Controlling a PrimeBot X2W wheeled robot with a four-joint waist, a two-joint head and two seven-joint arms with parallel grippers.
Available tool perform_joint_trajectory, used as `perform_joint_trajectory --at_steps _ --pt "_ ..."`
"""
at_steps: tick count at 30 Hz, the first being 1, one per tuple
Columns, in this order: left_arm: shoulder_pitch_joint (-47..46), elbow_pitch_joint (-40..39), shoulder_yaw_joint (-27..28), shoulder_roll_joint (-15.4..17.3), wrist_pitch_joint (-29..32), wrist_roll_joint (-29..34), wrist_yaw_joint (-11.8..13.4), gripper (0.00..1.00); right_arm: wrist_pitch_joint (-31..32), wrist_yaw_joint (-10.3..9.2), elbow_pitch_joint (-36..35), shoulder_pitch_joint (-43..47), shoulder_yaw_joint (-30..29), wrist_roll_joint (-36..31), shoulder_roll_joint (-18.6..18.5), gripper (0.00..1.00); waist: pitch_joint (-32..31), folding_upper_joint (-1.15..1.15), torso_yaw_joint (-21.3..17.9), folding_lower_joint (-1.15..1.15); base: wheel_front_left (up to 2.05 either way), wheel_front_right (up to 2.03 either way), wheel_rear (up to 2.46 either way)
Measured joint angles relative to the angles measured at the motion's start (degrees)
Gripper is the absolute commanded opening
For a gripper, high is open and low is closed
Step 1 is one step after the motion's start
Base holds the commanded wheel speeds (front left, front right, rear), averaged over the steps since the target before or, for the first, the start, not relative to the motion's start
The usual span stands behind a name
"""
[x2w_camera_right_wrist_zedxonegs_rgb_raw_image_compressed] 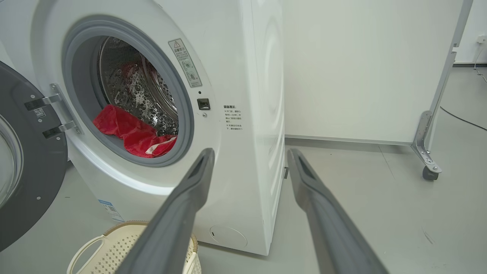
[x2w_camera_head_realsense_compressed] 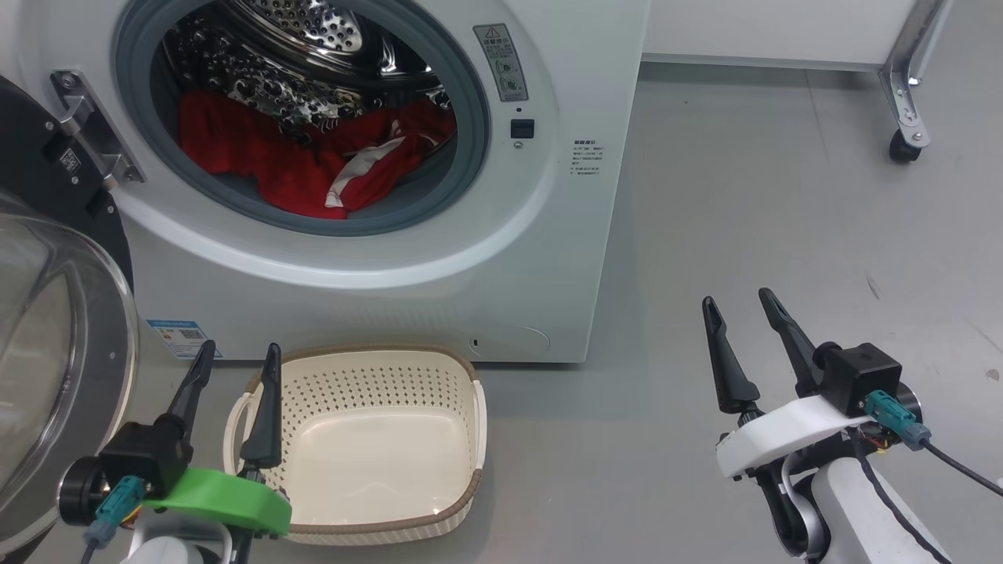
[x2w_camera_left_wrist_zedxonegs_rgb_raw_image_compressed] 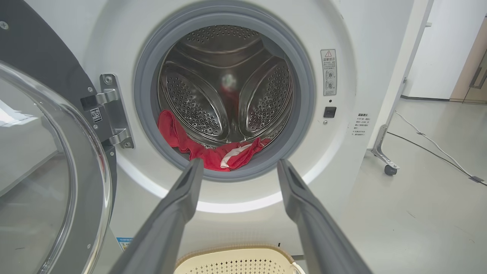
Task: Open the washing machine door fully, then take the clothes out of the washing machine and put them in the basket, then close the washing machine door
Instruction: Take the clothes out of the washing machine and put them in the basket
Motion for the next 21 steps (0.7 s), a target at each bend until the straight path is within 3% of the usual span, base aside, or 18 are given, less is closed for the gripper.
perform_joint_trajectory --at_steps 21 --pt "0.0 -0.6 0.1 0.1 0.0 0.0 0.2 1.00 0.0 -0.01 -0.1 0.0 -0.4 0.0 0.6 1.00 1.5 0.00 -0.1 0.00 0.00 0.00 0.00"
